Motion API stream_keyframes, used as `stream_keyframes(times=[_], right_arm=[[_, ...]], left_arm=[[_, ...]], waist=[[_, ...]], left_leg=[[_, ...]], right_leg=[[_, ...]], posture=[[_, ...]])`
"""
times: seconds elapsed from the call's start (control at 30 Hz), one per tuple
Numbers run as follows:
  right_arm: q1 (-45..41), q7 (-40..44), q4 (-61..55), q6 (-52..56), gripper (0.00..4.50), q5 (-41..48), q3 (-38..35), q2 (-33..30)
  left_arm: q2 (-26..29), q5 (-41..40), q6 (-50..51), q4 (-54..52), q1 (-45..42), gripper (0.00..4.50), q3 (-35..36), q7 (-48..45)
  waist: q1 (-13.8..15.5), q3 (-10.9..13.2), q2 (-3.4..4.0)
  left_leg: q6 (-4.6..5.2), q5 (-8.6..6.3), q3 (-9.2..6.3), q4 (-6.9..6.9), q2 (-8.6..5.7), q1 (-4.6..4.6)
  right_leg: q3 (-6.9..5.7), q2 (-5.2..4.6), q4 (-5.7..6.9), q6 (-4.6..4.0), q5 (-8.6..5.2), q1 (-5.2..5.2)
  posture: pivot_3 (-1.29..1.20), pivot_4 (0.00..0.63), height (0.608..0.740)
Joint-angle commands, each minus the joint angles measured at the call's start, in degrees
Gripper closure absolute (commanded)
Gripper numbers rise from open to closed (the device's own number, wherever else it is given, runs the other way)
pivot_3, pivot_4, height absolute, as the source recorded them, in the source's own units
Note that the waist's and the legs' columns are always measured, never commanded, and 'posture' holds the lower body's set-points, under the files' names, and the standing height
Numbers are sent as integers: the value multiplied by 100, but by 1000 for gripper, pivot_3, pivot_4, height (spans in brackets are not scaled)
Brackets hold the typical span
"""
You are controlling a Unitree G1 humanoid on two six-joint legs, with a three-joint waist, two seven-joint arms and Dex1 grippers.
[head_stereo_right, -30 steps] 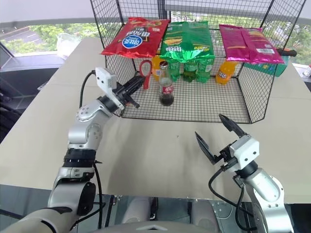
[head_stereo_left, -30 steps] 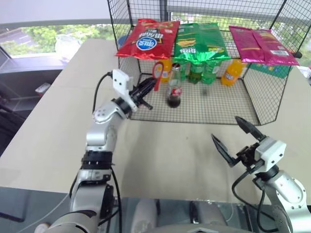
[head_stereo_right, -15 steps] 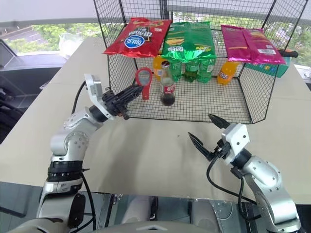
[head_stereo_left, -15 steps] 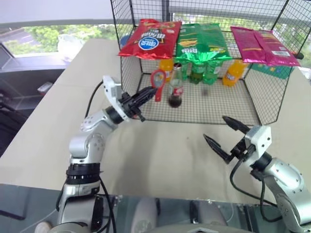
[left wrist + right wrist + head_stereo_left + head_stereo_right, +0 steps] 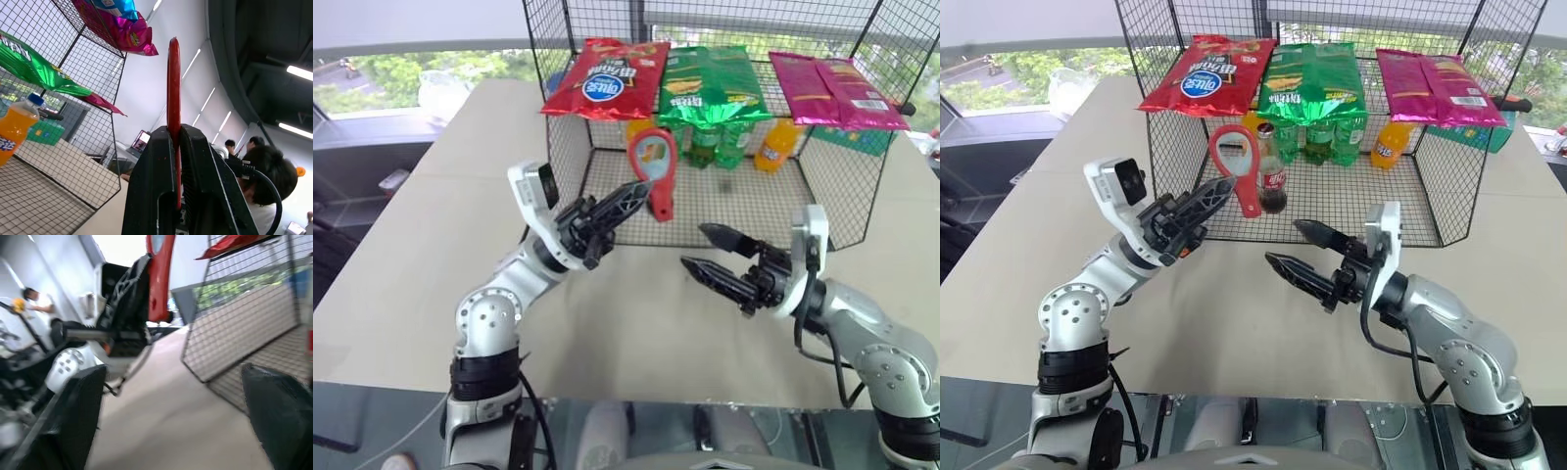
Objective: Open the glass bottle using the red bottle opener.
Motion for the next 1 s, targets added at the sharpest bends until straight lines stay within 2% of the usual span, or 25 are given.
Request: stream_keyframes(times=[0.03,0.3,0.5,0.67,0.73,0.83,0.87,0.9,0.93,1.0], right_arm=[[-320,-30,-15,128,1735,397,2,160],[-724,-97,184,451,1735,737,26,353],[-871,-72,253,614,4400,758,93,417],[-856,5,239,660,4478,642,118,375],[-836,19,236,650,4478,612,94,362],[-802,57,243,604,4500,543,52,318],[-787,71,242,588,4500,508,42,300],[-772,94,243,572,4500,467,35,279],[-754,116,235,559,4500,431,33,257],[-707,183,224,546,4500,349,33,182]], left_arm=[[-25,-158,-12,-328,28,4500,-87,9],[111,-168,18,-457,222,4500,-155,-125],[189,-59,-42,-521,272,4500,-244,-320],[257,-140,-51,-534,346,4500,-225,-431],[377,81,-145,-570,363,4500,-276,-540],[473,211,-244,-612,379,3368,-291,-644],[499,215,-261,-611,385,3190,-281,-667],[512,267,-306,-598,381,2599,-267,-666],[501,318,-365,-571,367,2343,-234,-626],[495,437,-439,-482,279,1487,-180,-455]], waist=[[-6,0,0],[-7,0,1],[-11,0,1],[-11,0,1],[-12,0,1],[-12,1,1],[-11,1,1],[-10,1,1],[-10,1,1],[-9,1,1]], left_leg=[[0,0,0,0,0,0],[0,0,-1,-4,1,-3],[0,0,-1,-5,0,-4],[0,0,-1,-6,1,-5],[0,0,-1,-6,1,-5],[0,0,-1,-7,1,-5],[0,0,-1,-7,1,-5],[0,0,-1,-7,1,-5],[0,0,-1,-7,1,-6],[0,0,-1,-8,1,-7]], right_leg=[[0,0,-1,0,0,0],[-1,0,-5,-1,0,-3],[-2,1,-7,-1,-1,-3],[-2,1,-8,-1,-1,-4],[-2,1,-8,-1,-1,-4],[-2,0,-9,-1,-1,-4],[-2,0,-10,-1,-1,-4],[-2,0,-11,-1,-1,-4],[-3,0,-12,-1,-1,-4],[-3,0,-14,-1,-1,-4]], posture=[[0,150,740],[0,150,740],[0,150,740],[0,150,740],[0,150,740],[0,150,740],[0,150,740],[0,150,740],[0,150,740],[0,150,740]])
